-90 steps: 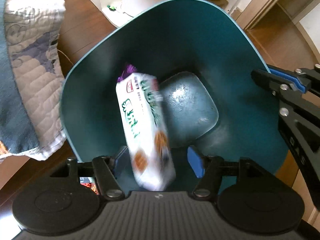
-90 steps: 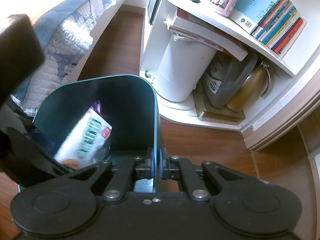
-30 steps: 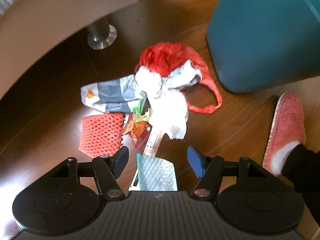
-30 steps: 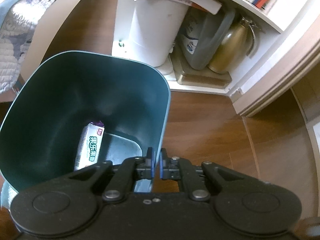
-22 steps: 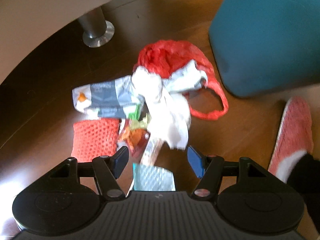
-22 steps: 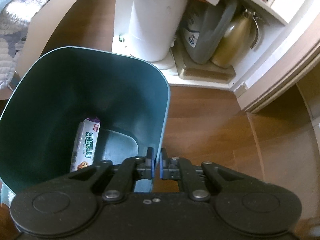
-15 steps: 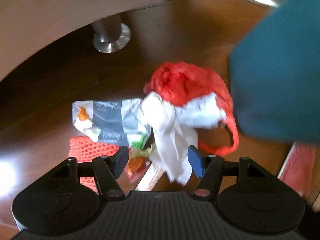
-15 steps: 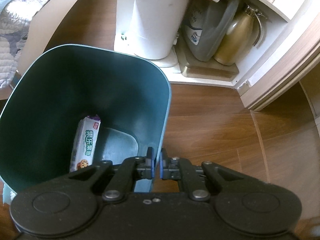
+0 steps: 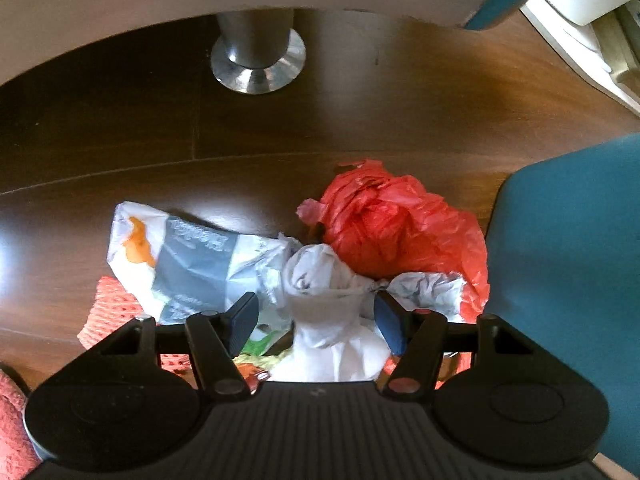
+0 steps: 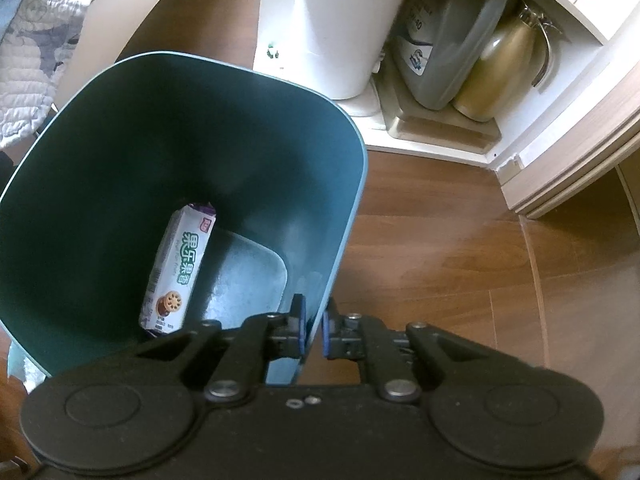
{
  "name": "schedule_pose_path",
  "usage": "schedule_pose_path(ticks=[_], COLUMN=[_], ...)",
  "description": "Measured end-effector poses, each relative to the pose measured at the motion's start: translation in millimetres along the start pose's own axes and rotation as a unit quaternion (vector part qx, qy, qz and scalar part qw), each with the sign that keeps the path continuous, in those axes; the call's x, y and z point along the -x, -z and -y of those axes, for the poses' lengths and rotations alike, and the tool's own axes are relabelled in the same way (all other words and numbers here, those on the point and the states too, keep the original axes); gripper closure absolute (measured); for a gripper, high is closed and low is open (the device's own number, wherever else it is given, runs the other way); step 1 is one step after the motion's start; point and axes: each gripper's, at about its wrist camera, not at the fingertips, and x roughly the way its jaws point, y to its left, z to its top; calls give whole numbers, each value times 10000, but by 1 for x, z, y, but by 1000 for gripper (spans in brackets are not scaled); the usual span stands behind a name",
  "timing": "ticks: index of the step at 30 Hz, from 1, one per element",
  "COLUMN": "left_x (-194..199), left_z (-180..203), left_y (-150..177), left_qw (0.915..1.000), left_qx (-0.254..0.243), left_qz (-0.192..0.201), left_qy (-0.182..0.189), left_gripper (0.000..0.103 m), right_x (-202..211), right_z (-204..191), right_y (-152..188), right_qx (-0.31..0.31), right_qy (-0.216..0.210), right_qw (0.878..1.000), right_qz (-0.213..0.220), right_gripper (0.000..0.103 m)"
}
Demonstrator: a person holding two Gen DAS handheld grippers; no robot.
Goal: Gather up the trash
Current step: 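Lower the left tool to the pile and grasp the white tissue, then carry the white tissue into the wastebasket with the left tool and release it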
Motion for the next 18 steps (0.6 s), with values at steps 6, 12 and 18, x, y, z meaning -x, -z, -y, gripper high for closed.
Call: schedule_pose_path(ticks=[6, 12, 18], left_x=[-4, 5, 23], left_z=[7, 2, -2], left_y=[3, 8, 28], left_qw=[9995, 9994, 9994], left_qx=[-249, -229, -262], left_qz=[3, 30, -11], left_qy=[-195, -252, -234], left_gripper=[68, 78, 78], right_x=[-12, -26, -28], right_z=[-3, -7, -6], right_y=[6, 13, 19], right_qx=[-75, -321, -465], right_qy=[-93, -213, -232], right_qw=[9997, 9978, 9973], right_qz=[-233, -547, -513], right_gripper=[95, 95, 96])
